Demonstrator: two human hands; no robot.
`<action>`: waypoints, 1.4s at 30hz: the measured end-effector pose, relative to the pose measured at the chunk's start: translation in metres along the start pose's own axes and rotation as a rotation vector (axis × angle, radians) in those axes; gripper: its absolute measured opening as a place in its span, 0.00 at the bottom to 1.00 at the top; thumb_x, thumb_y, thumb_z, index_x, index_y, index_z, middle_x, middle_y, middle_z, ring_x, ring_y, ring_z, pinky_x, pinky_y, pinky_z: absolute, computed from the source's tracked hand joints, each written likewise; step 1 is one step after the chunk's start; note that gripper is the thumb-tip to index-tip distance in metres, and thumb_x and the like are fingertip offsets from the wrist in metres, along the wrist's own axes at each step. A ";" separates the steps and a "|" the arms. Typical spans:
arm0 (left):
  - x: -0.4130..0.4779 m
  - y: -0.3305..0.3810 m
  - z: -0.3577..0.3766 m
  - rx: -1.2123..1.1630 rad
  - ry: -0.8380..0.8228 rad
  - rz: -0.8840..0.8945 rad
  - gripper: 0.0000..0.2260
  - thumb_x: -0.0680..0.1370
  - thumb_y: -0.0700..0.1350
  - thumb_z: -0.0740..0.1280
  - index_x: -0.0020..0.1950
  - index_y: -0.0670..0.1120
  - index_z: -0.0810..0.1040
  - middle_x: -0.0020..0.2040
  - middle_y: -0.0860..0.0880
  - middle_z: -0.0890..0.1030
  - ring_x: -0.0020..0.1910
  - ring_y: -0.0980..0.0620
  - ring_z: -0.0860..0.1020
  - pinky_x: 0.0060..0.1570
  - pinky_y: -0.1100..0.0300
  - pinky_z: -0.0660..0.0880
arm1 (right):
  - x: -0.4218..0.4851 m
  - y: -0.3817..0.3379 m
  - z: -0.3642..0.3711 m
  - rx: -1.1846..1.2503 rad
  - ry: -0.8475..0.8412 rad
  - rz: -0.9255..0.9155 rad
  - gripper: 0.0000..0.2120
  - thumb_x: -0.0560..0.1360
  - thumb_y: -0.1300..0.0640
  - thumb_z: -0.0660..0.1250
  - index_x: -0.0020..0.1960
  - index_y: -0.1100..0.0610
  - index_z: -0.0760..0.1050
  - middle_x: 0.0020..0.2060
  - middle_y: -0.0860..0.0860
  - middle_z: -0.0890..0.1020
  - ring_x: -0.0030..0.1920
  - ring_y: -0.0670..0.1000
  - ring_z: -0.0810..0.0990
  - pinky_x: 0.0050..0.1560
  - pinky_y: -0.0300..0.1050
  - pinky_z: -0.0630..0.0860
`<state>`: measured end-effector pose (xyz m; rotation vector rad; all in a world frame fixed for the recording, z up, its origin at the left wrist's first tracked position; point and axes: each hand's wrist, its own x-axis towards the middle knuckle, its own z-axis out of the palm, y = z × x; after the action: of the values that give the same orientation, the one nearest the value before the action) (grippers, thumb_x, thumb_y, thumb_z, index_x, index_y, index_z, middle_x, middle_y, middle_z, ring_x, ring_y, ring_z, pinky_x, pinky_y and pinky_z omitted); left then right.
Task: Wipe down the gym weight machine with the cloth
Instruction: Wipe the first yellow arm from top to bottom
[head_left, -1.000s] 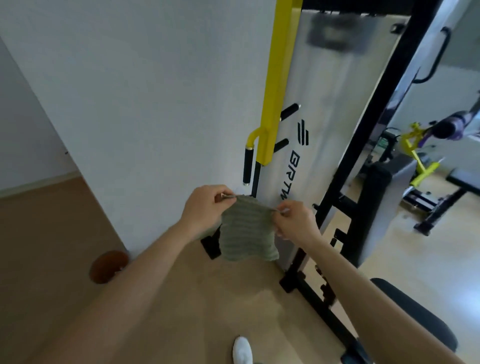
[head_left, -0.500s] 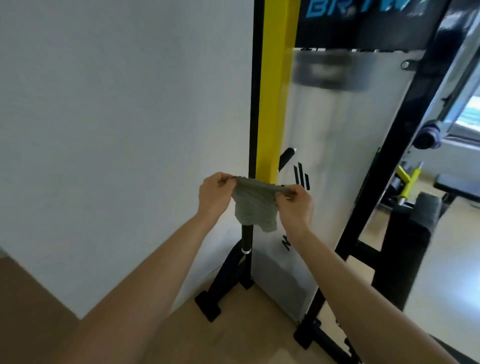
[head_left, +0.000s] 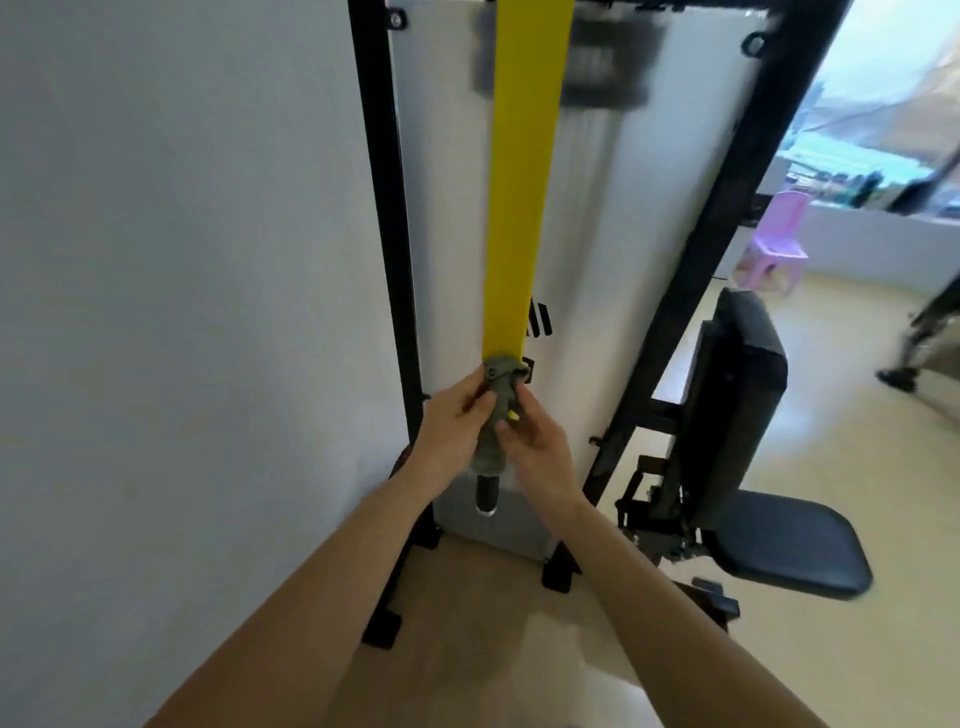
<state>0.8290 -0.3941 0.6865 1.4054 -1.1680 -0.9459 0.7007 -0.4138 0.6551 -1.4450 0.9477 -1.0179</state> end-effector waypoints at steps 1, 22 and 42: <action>-0.002 0.000 -0.002 0.018 -0.030 0.021 0.18 0.84 0.38 0.62 0.72 0.52 0.75 0.56 0.53 0.83 0.54 0.63 0.81 0.54 0.70 0.76 | -0.001 0.000 -0.001 -0.033 0.035 -0.011 0.25 0.81 0.65 0.64 0.75 0.50 0.67 0.57 0.39 0.82 0.59 0.44 0.82 0.62 0.46 0.78; 0.037 0.006 0.012 0.130 0.404 0.177 0.19 0.79 0.43 0.71 0.70 0.48 0.78 0.60 0.51 0.84 0.57 0.55 0.82 0.61 0.65 0.77 | 0.053 -0.021 0.008 -0.108 0.236 -0.127 0.25 0.80 0.63 0.67 0.76 0.52 0.68 0.64 0.48 0.80 0.64 0.44 0.78 0.66 0.50 0.77; 0.077 0.089 -0.034 0.103 0.207 0.465 0.28 0.77 0.36 0.72 0.74 0.51 0.70 0.63 0.58 0.78 0.63 0.56 0.79 0.58 0.68 0.76 | 0.091 -0.123 -0.019 0.090 0.379 -0.418 0.24 0.70 0.68 0.76 0.60 0.61 0.69 0.54 0.52 0.76 0.53 0.45 0.83 0.52 0.41 0.81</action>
<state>0.8640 -0.4607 0.7833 1.2012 -1.3211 -0.4097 0.7146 -0.4933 0.7871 -1.4319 0.8641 -1.6665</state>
